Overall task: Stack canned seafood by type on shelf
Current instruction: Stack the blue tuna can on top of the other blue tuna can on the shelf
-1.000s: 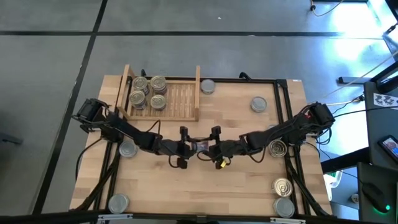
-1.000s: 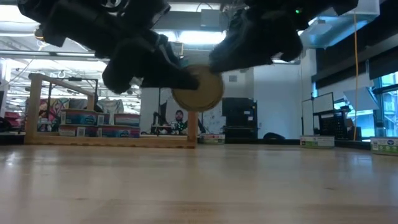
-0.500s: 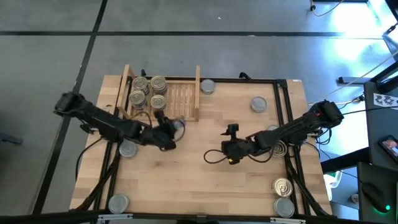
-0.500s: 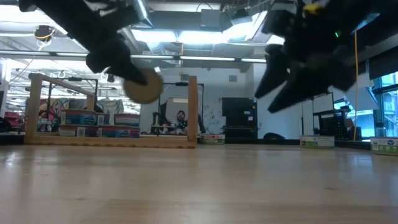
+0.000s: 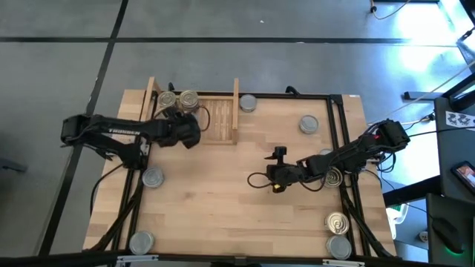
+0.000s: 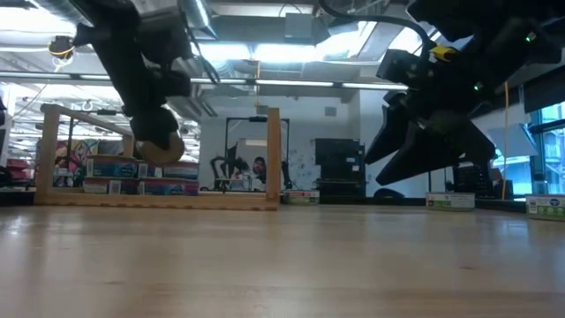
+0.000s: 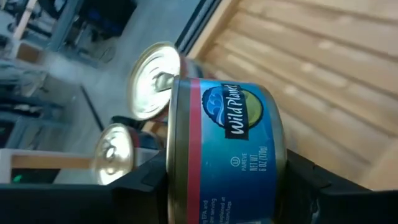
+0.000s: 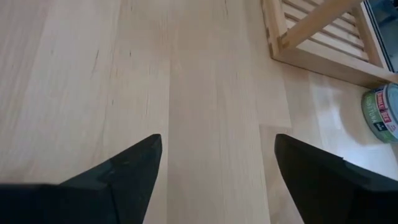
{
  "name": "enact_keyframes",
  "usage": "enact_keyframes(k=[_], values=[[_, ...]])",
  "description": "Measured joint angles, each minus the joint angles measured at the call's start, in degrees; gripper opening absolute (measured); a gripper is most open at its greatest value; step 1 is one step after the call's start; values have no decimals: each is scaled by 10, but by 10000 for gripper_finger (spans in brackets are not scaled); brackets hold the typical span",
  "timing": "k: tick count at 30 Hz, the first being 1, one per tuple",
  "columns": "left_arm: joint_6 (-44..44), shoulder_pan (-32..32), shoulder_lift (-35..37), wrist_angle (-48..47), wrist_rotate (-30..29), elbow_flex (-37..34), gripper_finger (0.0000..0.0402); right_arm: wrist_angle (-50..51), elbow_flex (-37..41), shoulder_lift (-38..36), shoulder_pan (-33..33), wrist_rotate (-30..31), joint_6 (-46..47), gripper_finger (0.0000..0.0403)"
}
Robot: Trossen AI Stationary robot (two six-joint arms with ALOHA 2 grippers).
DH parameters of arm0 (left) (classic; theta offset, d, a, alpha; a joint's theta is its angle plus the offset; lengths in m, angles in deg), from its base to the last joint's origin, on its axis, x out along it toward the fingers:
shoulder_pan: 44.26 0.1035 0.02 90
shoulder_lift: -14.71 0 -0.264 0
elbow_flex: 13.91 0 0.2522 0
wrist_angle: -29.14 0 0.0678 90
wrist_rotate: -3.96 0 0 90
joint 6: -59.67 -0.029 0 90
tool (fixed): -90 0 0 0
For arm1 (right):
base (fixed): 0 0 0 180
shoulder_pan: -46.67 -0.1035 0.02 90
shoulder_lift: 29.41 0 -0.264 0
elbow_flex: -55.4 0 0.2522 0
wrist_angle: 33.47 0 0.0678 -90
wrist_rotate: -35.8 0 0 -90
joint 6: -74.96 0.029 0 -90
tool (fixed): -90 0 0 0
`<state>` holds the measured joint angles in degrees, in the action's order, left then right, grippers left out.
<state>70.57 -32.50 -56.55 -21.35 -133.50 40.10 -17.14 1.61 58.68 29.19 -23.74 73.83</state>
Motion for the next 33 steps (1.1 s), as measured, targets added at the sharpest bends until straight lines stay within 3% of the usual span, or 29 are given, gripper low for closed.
enact_keyframes(k=[10,15,22,29,33], values=[[-55,79,-5,32,34,0,210,0,0,0,0,0,4,312],[-55,91,-5,50,90,0,226,1,0,0,-1,0,12,312],[-54,93,-5,49,97,0,247,1,0,0,-1,0,13,312],[-99,80,-5,44,99,0,248,1,0,0,-1,0,18,312],[-113,80,-5,44,100,0,215,1,0,0,-1,0,18,312]])
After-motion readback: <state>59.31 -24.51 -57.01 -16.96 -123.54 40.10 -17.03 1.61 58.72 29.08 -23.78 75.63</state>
